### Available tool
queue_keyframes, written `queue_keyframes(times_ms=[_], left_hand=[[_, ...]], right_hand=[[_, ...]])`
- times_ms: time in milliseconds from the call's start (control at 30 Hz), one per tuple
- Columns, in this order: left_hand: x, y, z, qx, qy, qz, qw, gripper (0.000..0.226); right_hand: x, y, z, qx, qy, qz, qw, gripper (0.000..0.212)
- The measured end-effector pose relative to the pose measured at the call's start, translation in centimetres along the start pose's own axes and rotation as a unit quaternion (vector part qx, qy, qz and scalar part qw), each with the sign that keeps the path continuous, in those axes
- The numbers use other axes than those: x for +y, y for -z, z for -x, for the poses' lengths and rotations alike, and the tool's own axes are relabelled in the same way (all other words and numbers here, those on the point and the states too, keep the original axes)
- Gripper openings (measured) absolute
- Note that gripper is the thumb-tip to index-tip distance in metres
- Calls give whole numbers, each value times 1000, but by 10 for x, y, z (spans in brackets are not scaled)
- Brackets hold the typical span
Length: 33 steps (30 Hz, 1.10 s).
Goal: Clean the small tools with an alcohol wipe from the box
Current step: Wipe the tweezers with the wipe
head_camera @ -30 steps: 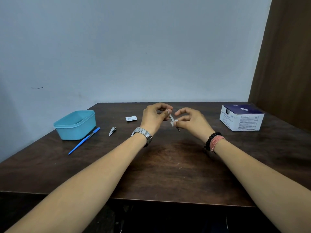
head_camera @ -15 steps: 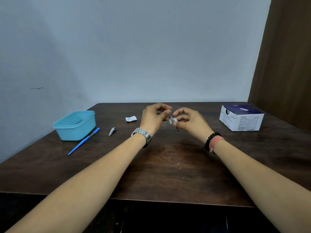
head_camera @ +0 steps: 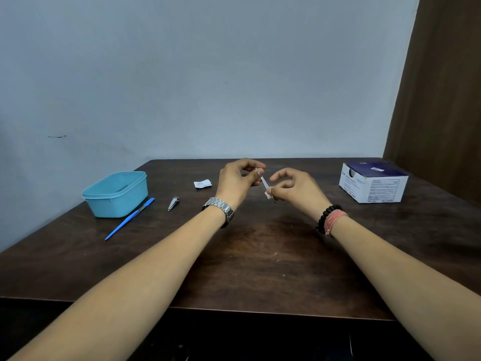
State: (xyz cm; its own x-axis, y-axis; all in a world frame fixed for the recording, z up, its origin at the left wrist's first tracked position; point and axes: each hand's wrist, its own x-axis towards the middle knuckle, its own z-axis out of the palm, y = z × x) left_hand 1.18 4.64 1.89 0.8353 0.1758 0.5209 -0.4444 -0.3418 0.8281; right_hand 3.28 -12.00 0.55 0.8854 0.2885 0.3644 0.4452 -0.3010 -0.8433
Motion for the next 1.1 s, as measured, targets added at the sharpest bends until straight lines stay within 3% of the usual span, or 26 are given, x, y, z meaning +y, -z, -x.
queue_keyframes(times_ms=[867,1100], left_hand=[[-1,0,-2,-5,-4,-2,1000,10],[-1,1,-2,-18,17,56,998,6]], right_hand=[[-3,-4,2,-18,34,-17,999,19],[-7,-2,3,-1,46,-45,998,22]])
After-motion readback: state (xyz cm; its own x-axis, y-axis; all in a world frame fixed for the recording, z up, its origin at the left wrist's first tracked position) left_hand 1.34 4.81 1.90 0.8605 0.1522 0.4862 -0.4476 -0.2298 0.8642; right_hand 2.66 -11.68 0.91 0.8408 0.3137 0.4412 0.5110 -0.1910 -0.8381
